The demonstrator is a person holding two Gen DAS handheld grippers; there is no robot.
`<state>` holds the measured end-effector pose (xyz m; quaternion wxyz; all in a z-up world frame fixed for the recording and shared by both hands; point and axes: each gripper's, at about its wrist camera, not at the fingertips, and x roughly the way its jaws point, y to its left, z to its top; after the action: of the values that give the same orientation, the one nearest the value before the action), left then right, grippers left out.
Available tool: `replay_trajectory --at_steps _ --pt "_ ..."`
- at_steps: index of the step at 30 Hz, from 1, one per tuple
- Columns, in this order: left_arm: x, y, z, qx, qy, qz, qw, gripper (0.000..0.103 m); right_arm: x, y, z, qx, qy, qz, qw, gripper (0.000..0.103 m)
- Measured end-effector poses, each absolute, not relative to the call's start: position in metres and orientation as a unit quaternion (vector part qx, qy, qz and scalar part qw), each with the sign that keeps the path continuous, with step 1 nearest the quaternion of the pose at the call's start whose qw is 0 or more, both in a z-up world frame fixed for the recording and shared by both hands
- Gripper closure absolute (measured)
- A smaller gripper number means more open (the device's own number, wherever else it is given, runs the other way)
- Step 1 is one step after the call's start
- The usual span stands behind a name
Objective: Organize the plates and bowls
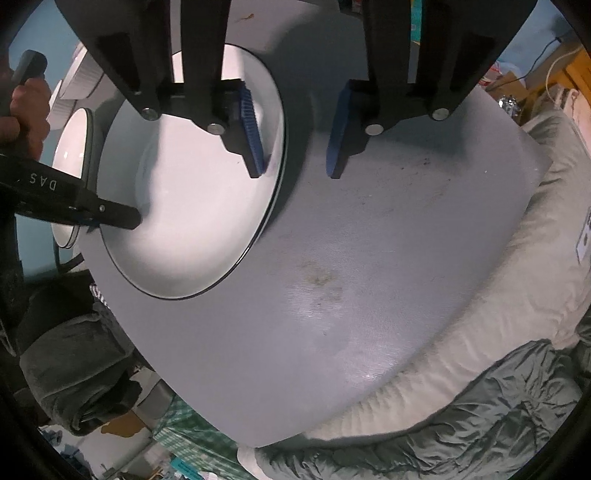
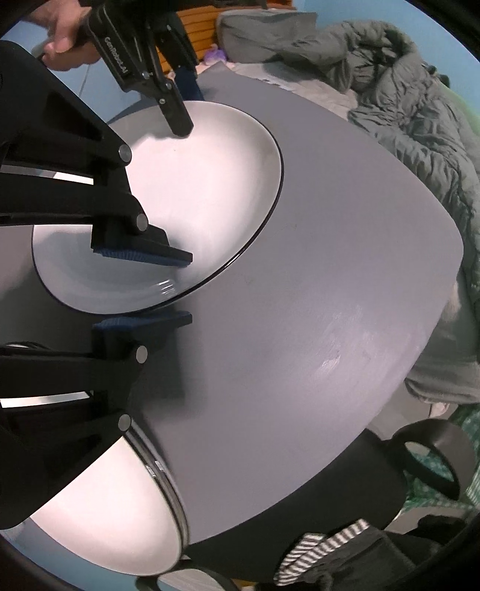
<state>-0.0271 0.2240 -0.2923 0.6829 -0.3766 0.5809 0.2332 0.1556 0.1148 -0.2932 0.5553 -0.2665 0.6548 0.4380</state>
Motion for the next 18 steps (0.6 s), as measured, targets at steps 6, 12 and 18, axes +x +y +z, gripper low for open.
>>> replay_trajectory --at_steps 6,12,18 --pt "-0.02 0.224 -0.296 -0.381 0.59 0.209 0.681 0.081 0.153 0.106 -0.295 -0.237 0.68 0.432 0.543 0.085" --pt "-0.02 0.229 -0.297 -0.373 0.599 0.188 0.683 0.081 0.149 0.09 -0.294 -0.2 0.69 0.42 0.555 0.089" --pt "-0.024 0.227 -0.299 -0.368 0.615 0.16 0.679 0.083 0.136 0.072 -0.295 -0.182 0.696 0.408 0.562 0.09"
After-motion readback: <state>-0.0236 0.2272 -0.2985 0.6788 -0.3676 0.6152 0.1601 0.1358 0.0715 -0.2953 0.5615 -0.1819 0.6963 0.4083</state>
